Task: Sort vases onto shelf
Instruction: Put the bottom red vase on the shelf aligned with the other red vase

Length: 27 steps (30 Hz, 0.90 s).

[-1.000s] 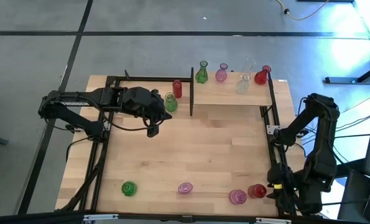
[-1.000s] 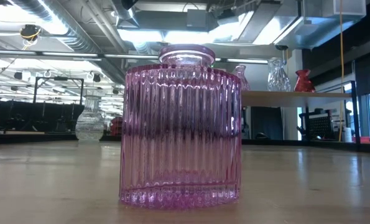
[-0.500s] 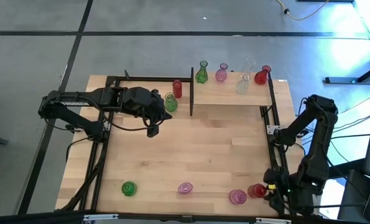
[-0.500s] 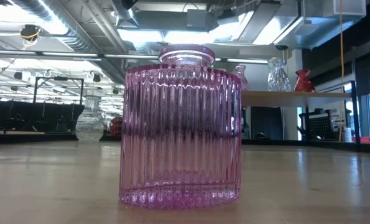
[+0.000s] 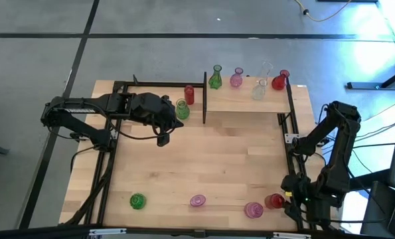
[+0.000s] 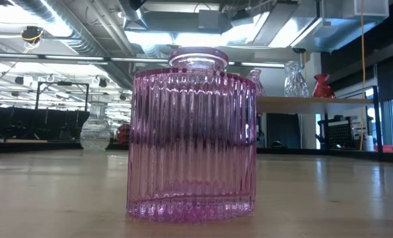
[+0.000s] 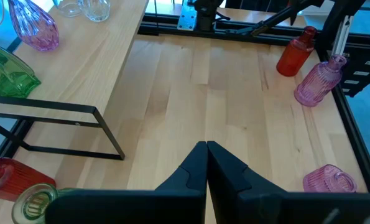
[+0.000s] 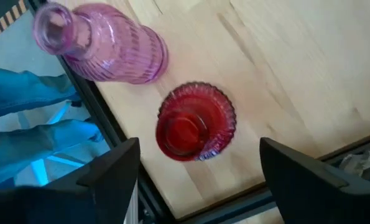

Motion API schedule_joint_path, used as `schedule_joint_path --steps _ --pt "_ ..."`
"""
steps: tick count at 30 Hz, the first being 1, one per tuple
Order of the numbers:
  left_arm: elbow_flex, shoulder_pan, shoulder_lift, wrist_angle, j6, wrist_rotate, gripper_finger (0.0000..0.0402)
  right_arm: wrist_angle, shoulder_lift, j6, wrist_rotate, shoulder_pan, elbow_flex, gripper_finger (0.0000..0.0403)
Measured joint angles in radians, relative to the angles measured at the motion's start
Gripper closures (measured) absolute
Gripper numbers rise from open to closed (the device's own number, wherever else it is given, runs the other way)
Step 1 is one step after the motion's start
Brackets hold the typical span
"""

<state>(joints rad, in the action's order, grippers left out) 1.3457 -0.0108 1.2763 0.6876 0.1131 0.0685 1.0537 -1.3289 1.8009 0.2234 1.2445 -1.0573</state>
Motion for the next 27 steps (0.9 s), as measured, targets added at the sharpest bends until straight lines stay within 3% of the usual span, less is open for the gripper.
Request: schedule_joint_path --steps 13,21,27 --pt "0.0 0.0 0.0 0.0 0.0 0.0 0.0401 -0.012 0.0 -0.104 -0.033 -0.043 0.0 0.0192" --pt "0.0 0.0 0.0 0.0 0.0 0.0 0.0401 -0.246 0.0 -0.103 -0.06 -0.042 0.096 0.0235" --pt "0.0 0.0 0.0 0.0 0.0 0.0 0.0401 -0.241 0.008 -0.071 -0.04 -0.043 0.111 0.0269"
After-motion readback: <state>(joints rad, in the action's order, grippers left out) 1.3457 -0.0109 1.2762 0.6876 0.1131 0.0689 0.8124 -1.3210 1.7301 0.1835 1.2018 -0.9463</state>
